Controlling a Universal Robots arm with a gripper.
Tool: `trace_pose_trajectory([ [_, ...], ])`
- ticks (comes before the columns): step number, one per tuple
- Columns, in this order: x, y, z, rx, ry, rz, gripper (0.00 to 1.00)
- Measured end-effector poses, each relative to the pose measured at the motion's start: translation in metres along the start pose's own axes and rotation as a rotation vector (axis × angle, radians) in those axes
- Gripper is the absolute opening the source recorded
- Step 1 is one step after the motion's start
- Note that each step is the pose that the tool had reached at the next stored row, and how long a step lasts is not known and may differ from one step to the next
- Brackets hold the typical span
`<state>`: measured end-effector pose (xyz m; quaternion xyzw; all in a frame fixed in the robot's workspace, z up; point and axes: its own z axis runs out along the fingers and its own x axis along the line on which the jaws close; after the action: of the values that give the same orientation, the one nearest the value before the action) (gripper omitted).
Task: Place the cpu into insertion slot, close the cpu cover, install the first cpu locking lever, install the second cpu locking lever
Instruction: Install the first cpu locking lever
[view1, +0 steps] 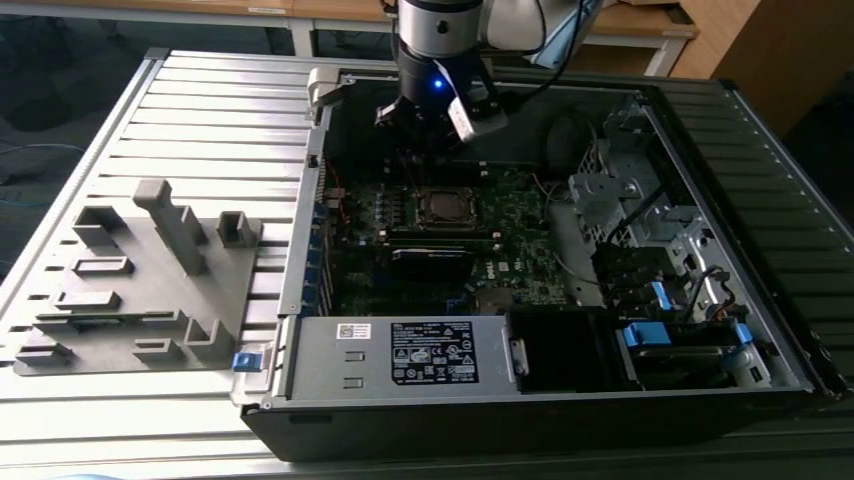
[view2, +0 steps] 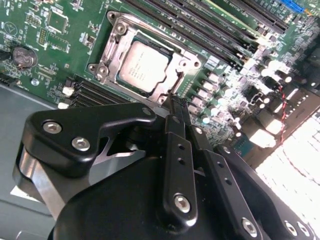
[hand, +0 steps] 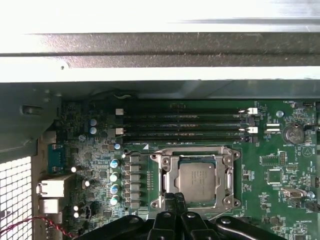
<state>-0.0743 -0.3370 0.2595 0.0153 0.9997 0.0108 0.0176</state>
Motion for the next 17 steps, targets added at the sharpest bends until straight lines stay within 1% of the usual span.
trace_pose_trajectory([
  [2, 0.0019, -0.0001, -0.0001, 0.0001, 0.0000, 0.000, 0.11],
  [4, 0.0053, -0.0002, 0.0000, 0.0002, 0.0000, 0.000, 0.11],
  [10, 0.0208, -0.0007, 0.0001, 0.0001, -0.0006, 0.000, 0.11],
  [13, 0.0274, -0.0010, 0.0003, 0.0001, -0.0007, 0.000, 0.11],
  [15, 0.0305, -0.0011, 0.0005, 0.0001, -0.0007, 0.000, 0.11],
  [17, 0.0322, -0.0011, 0.0006, 0.0000, -0.0008, 0.000, 0.11],
])
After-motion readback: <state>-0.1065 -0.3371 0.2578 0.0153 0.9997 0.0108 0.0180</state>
